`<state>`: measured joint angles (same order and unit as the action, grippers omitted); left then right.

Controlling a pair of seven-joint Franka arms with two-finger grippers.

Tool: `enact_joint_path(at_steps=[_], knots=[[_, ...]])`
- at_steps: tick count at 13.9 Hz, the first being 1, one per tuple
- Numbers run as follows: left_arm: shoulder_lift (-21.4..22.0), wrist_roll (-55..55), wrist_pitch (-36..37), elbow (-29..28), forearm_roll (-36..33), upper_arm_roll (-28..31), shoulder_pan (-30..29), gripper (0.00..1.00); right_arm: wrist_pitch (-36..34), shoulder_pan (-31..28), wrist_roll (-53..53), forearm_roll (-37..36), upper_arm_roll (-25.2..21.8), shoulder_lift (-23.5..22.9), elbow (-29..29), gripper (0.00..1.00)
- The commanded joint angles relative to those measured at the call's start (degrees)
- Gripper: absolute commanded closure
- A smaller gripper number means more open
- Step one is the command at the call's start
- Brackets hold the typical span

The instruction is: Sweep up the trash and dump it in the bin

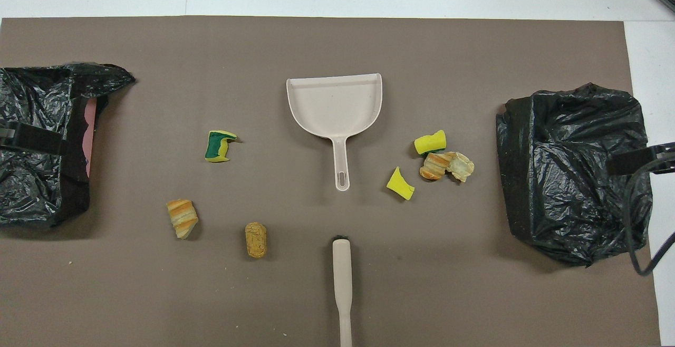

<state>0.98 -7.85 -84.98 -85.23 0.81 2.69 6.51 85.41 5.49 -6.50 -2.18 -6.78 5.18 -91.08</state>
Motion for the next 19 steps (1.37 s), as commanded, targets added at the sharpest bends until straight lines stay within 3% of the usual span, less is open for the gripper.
enact_joint_path(at_steps=[1,12,15,19], knots=[[1.7,0.4,0.5,-1.8,-1.0,-0.7,-0.4,0.0,0.0,-0.1,-1.0,-0.3,-0.1,1.1,-1.0,0.0],[2.4,0.9,-0.3,-2.8,-0.5,-1.6,0.7,0.0,-0.1,-0.1,-0.9,-0.2,-0.1,1.1,-1.0,0.0],[4.6,3.7,-0.7,-6.4,-0.4,-4.2,0.7,0.0,-0.4,-0.1,-0.9,-0.2,-0.2,1.0,-0.9,0.0],[9.7,9.7,-4.1,-15.6,-0.3,-10.6,0.3,0.0,-0.7,-0.3,-1.2,-0.3,-0.2,0.9,-0.5,0.0]])
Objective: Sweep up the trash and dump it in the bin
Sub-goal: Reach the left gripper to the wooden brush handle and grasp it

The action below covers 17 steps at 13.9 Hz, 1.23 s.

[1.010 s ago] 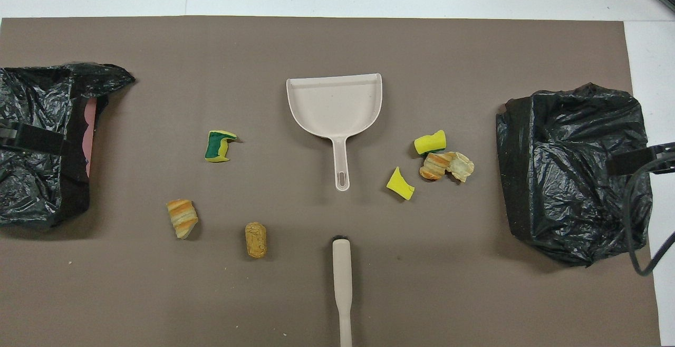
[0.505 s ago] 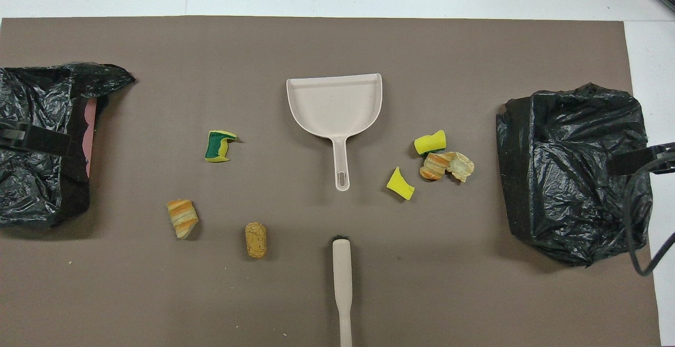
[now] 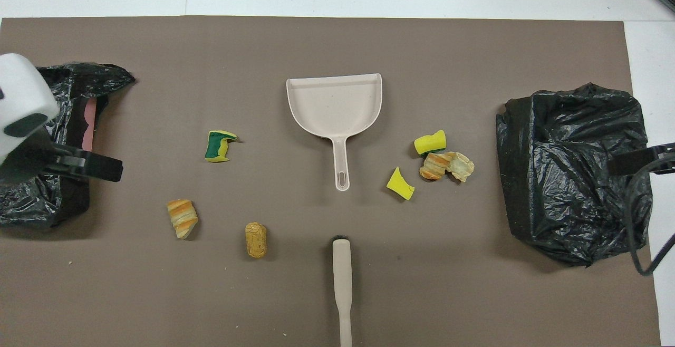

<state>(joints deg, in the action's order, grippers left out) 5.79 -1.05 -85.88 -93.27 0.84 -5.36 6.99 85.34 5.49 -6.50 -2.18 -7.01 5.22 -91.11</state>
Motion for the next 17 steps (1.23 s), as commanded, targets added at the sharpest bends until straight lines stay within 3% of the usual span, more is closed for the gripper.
enact_joint_path(at_steps=[1,6,9,14,17], knots=[[5.9,4.6,-4.2,-10.2,-0.1,-4.7,-0.1,0.0,-0.6,-0.1,-1.3,-0.5,0.2,0.9,-0.5,0.0],[11.7,13.5,-12.6,-25.0,5.5,-16.2,-0.4,0.0,-1.1,-0.1,-1.4,-0.6,0.7,2.5,-2.6,0.0],[14.4,15.5,-16.1,-31.0,10.0,-22.1,-0.5,0.0,-1.1,-0.1,-1.4,-0.5,0.7,3.0,-3.1,0.0],[13.8,21.4,-22.6,-37.2,14.5,-33.1,-0.4,0.0,-1.7,-0.2,-1.3,-0.5,0.7,3.1,-3.6,0.0],[12.8,31.4,-30.9,-40.9,15.2,-40.3,-0.4,0.0,-1.7,-0.2,-1.2,-0.5,0.7,3.2,-3.6,0.0]])
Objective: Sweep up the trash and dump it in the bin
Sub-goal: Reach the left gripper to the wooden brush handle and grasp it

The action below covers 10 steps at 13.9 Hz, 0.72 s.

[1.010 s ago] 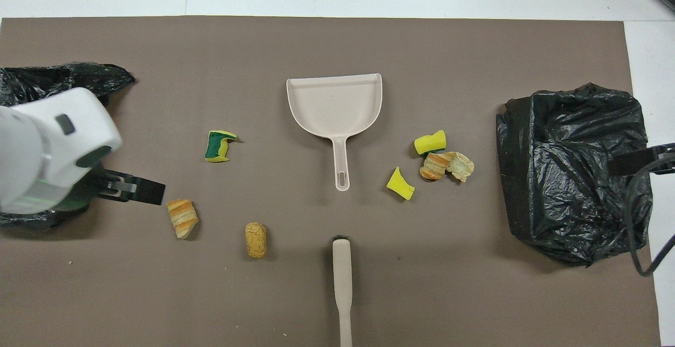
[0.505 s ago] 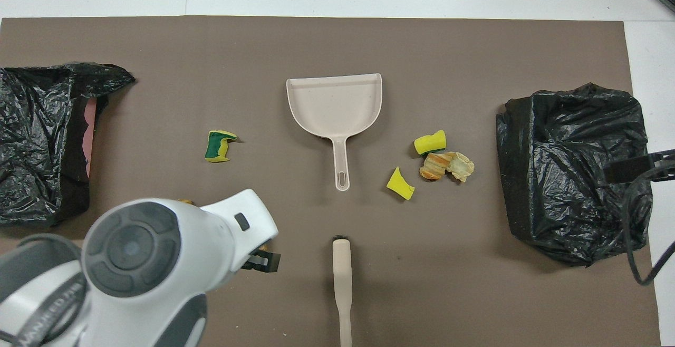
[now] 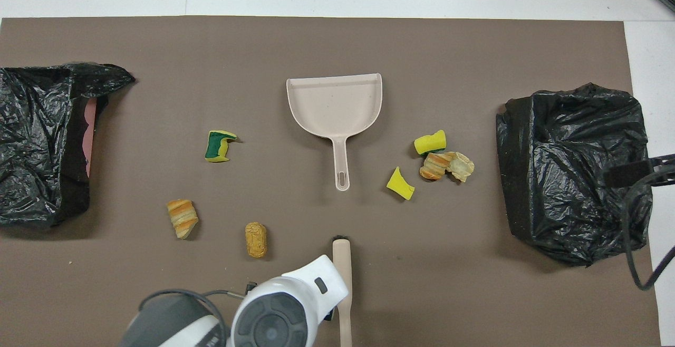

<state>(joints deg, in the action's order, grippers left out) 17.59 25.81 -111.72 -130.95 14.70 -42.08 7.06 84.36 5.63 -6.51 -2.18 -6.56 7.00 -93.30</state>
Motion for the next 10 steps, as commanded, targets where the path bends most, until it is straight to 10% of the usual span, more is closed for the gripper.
enact_joint_path(at_steps=[1,10], knots=[[-0.3,6.7,-6.8,-3.6,2.3,-5.6,-0.6,0.0,-0.7,-0.4,-1.3,-0.5,0.2,1.4,-1.4,0.0],[-9.4,16.7,-15.9,-4.1,2.8,-14.3,-0.6,0.0,-1.1,-0.7,-1.3,-0.5,0.2,3.0,-3.7,0.0]])
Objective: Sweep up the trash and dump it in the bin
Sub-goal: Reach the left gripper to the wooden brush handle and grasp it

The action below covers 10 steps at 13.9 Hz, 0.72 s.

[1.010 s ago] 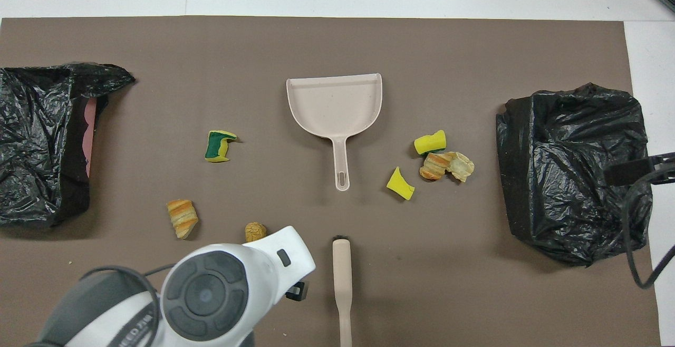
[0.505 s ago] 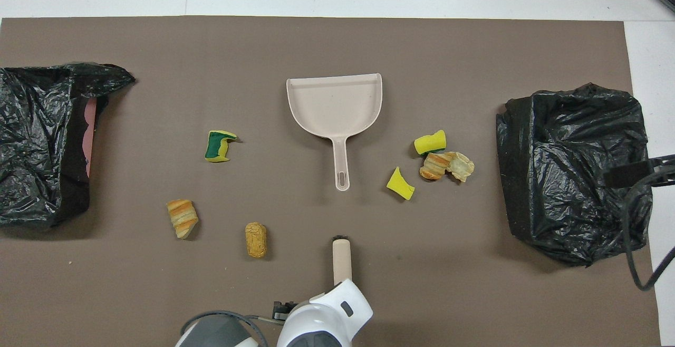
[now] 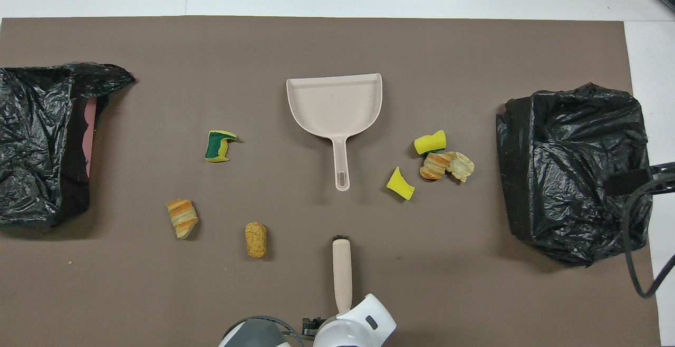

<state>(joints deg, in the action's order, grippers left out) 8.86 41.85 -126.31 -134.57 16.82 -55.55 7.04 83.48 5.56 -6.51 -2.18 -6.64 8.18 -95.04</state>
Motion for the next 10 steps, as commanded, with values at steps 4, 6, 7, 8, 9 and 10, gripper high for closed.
enact_joint_path(at_steps=[4,6,7,8,9,10], knots=[[-1.8,1.0,-0.5,-1.0,0.7,-0.9,-0.4,0.3,-0.2,-0.6,-1.3,-0.5,0.3,2.1,-2.2,0.0],[-1.8,1.1,-0.1,-1.0,1.3,-1.0,-0.2,0.47,-0.2,-0.5,-1.3,-0.5,0.3,2.1,-2.2,0.0],[-1.8,1.6,0.5,-1.0,2.7,-1.0,0.0,0.54,-0.2,-0.5,-1.3,-0.5,0.3,2.1,-2.2,0.0],[-1.8,2.2,0.8,-1.0,3.4,-1.0,0.0,0.61,-0.2,-0.6,-1.3,-0.5,0.3,2.1,-2.2,0.0],[-1.8,2.3,1.0,-1.0,3.5,-0.9,0.1,0.66,-0.3,-0.6,-1.3,-0.5,0.3,2.1,-2.2,0.0],[-1.8,2.4,1.4,-1.0,3.5,-0.9,0.2,0.77,-0.3,-0.6,-1.4,-0.5,0.3,2.1,-2.2,0.0]])
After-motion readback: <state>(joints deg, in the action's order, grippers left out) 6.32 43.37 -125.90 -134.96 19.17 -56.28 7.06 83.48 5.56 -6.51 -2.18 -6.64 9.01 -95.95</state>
